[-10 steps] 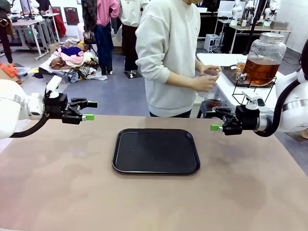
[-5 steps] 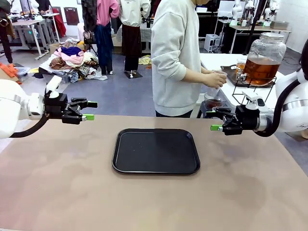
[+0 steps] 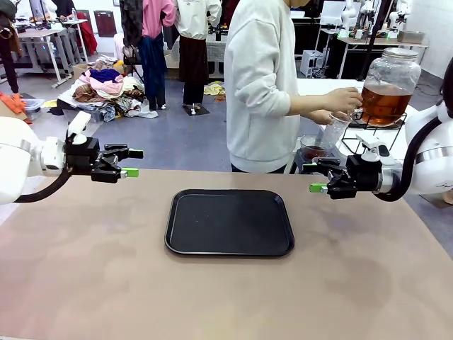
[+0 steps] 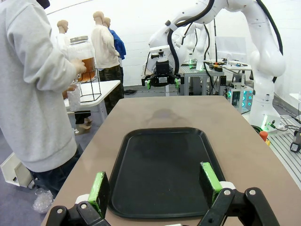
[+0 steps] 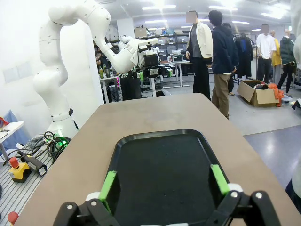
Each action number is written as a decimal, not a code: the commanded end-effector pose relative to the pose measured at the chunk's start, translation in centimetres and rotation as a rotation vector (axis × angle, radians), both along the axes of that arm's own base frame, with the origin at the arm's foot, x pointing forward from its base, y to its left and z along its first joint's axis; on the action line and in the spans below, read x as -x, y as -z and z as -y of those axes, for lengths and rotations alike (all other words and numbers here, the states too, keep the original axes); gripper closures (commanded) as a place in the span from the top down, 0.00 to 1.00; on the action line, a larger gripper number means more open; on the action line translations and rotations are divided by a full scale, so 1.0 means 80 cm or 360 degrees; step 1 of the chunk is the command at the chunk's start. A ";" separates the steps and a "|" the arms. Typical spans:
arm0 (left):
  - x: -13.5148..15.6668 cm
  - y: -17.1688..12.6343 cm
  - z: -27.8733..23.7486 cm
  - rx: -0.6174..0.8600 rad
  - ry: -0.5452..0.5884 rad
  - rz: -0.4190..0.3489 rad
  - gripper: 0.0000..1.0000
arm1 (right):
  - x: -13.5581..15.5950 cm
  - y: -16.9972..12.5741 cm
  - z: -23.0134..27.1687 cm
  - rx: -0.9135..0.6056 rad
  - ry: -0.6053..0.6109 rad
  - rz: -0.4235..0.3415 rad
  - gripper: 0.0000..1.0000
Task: Pour the drink into the iced cup.
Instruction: Open the gripper to release the iced cup you were holding.
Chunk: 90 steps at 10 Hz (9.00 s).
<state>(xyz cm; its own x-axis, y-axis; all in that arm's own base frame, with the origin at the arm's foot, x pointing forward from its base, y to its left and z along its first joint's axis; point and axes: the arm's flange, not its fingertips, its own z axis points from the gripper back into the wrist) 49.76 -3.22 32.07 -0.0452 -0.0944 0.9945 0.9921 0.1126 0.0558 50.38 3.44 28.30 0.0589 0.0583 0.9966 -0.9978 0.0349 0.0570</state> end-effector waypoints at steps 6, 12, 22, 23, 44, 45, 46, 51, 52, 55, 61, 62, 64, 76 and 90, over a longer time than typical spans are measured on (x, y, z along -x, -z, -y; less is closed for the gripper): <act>0.000 -0.002 0.001 0.0012 -0.0011 0.0005 1.00 | -0.003 -0.003 -0.003 0.0007 0.0007 0.0005 1.00; 0.000 -0.002 0.001 0.0012 -0.0011 0.0005 1.00 | -0.003 -0.003 -0.003 0.0007 0.0007 0.0005 1.00; 0.000 -0.002 0.001 0.0012 -0.0011 0.0005 1.00 | -0.003 -0.003 -0.003 0.0007 0.0007 0.0005 1.00; 0.000 -0.002 0.001 0.0012 -0.0011 0.0005 1.00 | -0.003 -0.003 -0.003 0.0007 0.0007 0.0005 1.00; 0.000 -0.002 0.001 0.0012 -0.0011 0.0005 1.00 | -0.003 -0.003 -0.003 0.0007 0.0007 0.0005 1.00; 0.000 -0.002 0.001 0.0012 -0.0011 0.0005 1.00 | -0.003 -0.003 -0.003 0.0007 0.0007 0.0005 1.00; 0.000 -0.002 0.001 0.0012 -0.0011 0.0005 1.00 | -0.003 -0.003 -0.003 0.0007 0.0007 0.0005 1.00; 0.000 -0.002 0.001 0.0012 -0.0011 0.0005 1.00 | -0.003 -0.003 -0.003 0.0007 0.0007 0.0005 1.00; 0.000 -0.002 0.001 0.0012 -0.0011 0.0005 1.00 | -0.003 -0.003 -0.003 0.0007 0.0007 0.0005 1.00; 0.000 -0.002 0.001 0.0012 -0.0011 0.0005 1.00 | -0.003 -0.003 -0.003 0.0007 0.0007 0.0005 1.00; 0.000 -0.002 0.001 0.0012 -0.0011 0.0005 1.00 | -0.003 -0.003 -0.003 0.0007 0.0007 0.0005 1.00; 0.000 -0.002 0.001 0.0012 -0.0011 0.0005 1.00 | -0.003 -0.003 -0.003 0.0007 0.0007 0.0005 1.00; 0.000 -0.002 0.001 0.0012 -0.0011 0.0005 1.00 | -0.003 -0.003 -0.003 0.0007 0.0007 0.0005 1.00; 0.000 -0.002 0.001 0.0012 -0.0011 0.0005 1.00 | -0.003 -0.003 -0.003 0.0007 0.0007 0.0005 1.00; 0.000 -0.002 0.001 0.0012 -0.0011 0.0005 1.00 | -0.003 -0.003 -0.003 0.0007 0.0007 0.0005 1.00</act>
<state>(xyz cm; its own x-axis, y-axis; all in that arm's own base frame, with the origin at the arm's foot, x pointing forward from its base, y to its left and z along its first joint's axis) 49.76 -3.22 32.07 -0.0452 -0.0944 0.9945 0.9921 0.1126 0.0558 50.38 3.44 28.30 0.0589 0.0583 0.9966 -0.9978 0.0349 0.0569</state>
